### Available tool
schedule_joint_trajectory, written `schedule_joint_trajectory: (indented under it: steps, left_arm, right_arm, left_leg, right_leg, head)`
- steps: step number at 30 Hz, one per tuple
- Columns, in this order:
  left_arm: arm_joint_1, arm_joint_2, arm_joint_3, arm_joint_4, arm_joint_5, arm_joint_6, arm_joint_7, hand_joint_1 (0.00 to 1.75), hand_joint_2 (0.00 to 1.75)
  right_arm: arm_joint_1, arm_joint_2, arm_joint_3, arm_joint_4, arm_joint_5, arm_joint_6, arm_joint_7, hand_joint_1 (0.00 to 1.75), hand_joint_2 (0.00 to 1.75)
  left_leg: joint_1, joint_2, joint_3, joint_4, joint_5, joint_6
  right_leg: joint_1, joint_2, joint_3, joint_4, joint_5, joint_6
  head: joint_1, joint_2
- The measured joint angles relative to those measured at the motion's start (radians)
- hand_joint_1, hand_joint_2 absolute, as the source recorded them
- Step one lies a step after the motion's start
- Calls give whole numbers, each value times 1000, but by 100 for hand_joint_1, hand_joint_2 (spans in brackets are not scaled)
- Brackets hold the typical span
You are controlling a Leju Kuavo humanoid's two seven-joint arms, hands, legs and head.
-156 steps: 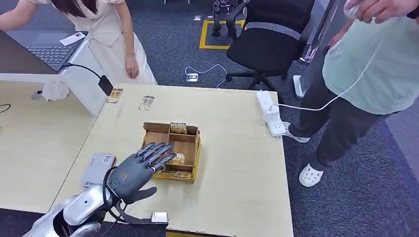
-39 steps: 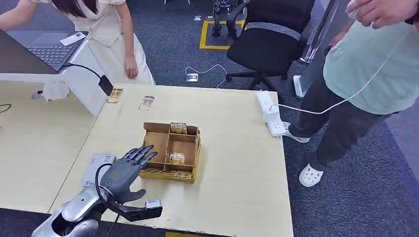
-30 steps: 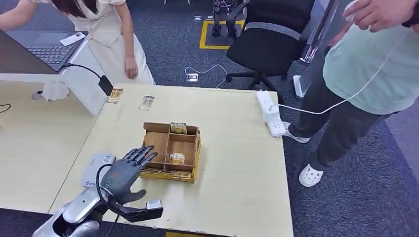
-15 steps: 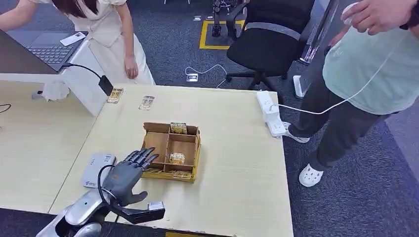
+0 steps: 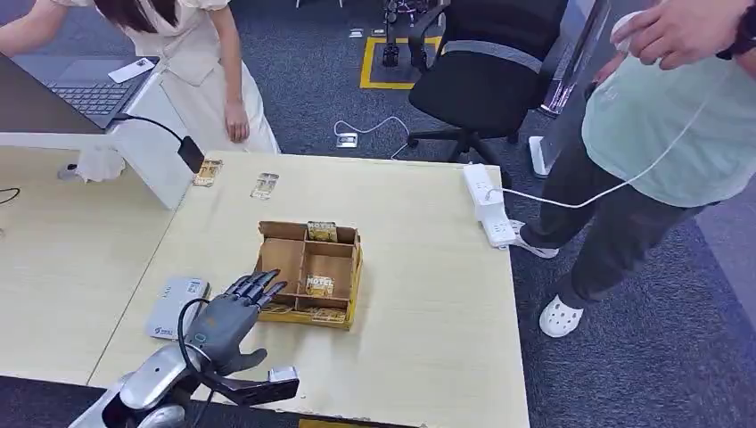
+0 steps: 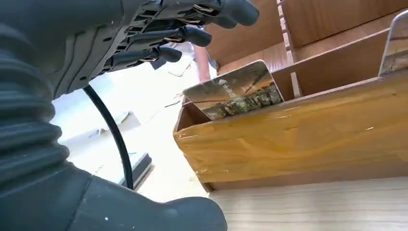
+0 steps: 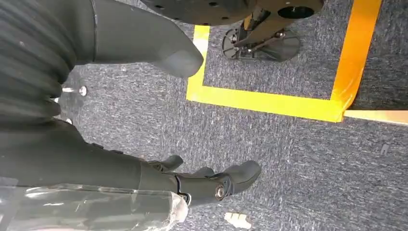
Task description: Pass the card to the sensor for recognition and then transmit it.
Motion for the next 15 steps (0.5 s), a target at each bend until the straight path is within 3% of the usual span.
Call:
schedule_joint_trajectory:
  steps: [11, 12, 13, 14, 15]
  left_arm:
    - [4, -11, 0, 8, -3, 0, 7, 0, 175]
    - [5, -12, 1, 8, -4, 0, 10, 9, 175]
    - [5, -14, 2, 8, -4, 1, 11, 38, 175]
    - [6, -15, 3, 9, -5, 1, 13, 113, 175]
    - [7, -16, 5, 9, -5, 2, 14, 161, 175]
  right_arm:
    - [7, 18, -38, -6, 53, 37, 2, 0, 175]
    - [8, 21, -44, -6, 61, 41, 2, 0, 175]
    - [10, 25, -51, -6, 68, 47, 3, 0, 175]
    - [12, 29, -58, -8, 79, 54, 3, 0, 175]
    - [14, 33, -68, -10, 90, 61, 2, 0, 175]
  left_leg:
    - [0, 0, 0, 0, 0, 0]
    - [0, 0, 0, 0, 0, 0]
    - [0, 0, 0, 0, 0, 0]
    - [0, 0, 0, 0, 0, 0]
    - [0, 0, 0, 0, 0, 0]
  right_leg:
    - [0, 0, 0, 0, 0, 0]
    - [0, 0, 0, 0, 0, 0]
    - [0, 0, 0, 0, 0, 0]
    - [0, 0, 0, 0, 0, 0]
    - [0, 0, 0, 0, 0, 0]
  head:
    - [0, 0]
    - [0, 0]
    - [0, 0]
    - [0, 0]
    - [0, 0]
